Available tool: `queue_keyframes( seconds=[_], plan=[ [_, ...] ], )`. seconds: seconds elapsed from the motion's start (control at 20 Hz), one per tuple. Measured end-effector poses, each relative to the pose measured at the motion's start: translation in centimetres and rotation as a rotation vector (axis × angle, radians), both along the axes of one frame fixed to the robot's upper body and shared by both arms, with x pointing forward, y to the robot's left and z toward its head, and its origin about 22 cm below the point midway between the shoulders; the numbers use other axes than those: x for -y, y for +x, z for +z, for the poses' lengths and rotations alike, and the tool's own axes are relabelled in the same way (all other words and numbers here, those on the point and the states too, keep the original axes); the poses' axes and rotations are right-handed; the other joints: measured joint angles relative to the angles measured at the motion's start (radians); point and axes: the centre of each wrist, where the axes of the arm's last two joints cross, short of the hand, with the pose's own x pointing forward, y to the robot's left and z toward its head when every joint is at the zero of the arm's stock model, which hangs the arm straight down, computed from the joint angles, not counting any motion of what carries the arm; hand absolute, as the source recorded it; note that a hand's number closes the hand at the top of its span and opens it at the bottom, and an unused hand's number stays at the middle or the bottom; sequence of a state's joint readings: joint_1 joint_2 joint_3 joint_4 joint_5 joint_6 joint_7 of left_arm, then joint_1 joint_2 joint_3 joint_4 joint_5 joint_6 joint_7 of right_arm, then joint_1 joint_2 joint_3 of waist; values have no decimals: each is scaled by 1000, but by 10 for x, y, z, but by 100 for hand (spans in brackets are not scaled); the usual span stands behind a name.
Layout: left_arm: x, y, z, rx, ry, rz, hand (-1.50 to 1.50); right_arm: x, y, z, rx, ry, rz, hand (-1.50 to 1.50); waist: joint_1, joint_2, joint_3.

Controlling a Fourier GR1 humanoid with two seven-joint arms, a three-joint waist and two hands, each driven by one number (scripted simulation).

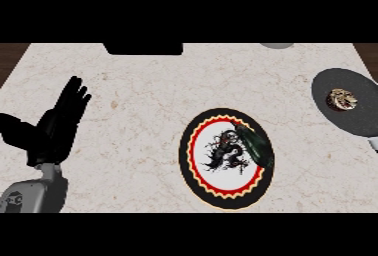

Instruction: Pick the cupcake from the plate and place it in the pan

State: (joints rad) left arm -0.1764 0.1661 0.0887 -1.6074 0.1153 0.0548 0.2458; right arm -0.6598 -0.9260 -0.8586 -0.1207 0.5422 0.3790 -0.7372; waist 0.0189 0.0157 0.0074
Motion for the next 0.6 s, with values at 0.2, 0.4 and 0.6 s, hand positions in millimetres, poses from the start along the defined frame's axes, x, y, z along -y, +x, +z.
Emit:
queue_keyframes(
  seconds=[0.2, 0.4, 0.6],
  plan=[
    [-5, -3, -3, 0, 2, 3, 0, 20, -29, 5, -13, 48, -6, -150, -3, -1, 0],
    [-6, -2, -3, 1, -1, 8, 0, 31, -49, 7, -24, 42, -25, -150, -5, -3, 1],
    [-3, -2, -1, -3, 1, 9, 0, 38, -63, 6, -29, 28, -46, -150, -5, -5, 1]
  ],
)
